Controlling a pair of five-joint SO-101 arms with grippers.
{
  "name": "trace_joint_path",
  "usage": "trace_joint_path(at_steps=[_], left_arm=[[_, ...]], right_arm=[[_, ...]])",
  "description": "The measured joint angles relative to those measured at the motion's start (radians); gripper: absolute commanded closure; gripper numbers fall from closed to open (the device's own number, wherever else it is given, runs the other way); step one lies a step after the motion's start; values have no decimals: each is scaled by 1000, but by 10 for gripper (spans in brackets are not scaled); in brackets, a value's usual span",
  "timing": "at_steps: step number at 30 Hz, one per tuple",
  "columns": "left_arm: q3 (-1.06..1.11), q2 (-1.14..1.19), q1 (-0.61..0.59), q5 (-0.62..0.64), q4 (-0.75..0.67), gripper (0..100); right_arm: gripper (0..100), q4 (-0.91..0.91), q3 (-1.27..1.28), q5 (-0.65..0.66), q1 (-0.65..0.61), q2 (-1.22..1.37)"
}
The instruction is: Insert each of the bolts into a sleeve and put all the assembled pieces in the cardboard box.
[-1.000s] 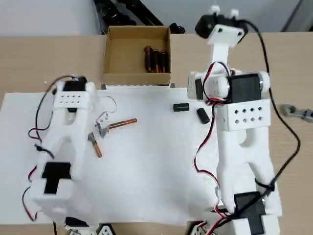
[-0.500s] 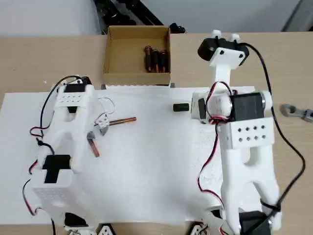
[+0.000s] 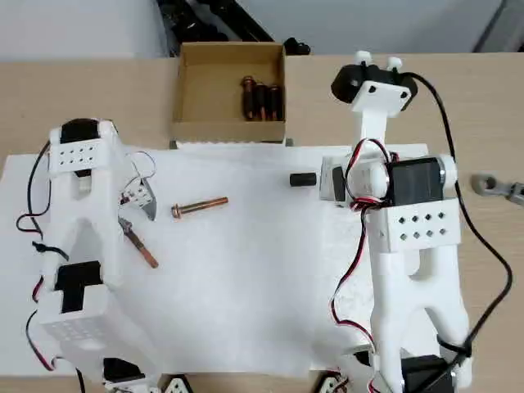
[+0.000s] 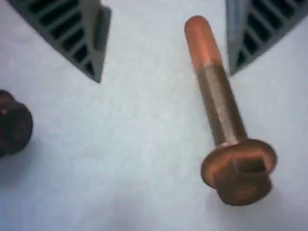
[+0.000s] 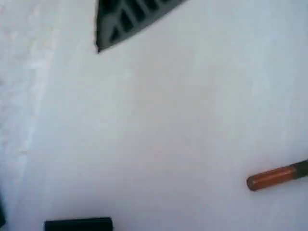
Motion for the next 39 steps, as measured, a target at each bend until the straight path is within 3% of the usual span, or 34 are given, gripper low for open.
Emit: trace_joint_path(at_steps=[8,22,27,39], left_arm=[[107,-3,-17,135,-18,837],[101,180,-18,143,-169,846],[98,224,-34,141,-198,1000],[97,216,-14,121,-227,994]], right_arm=[[800,0,0,0,-2,0],[800,0,0,0,0,0],[800,0,0,0,0,0],[800,-3,0,0,-2,0]])
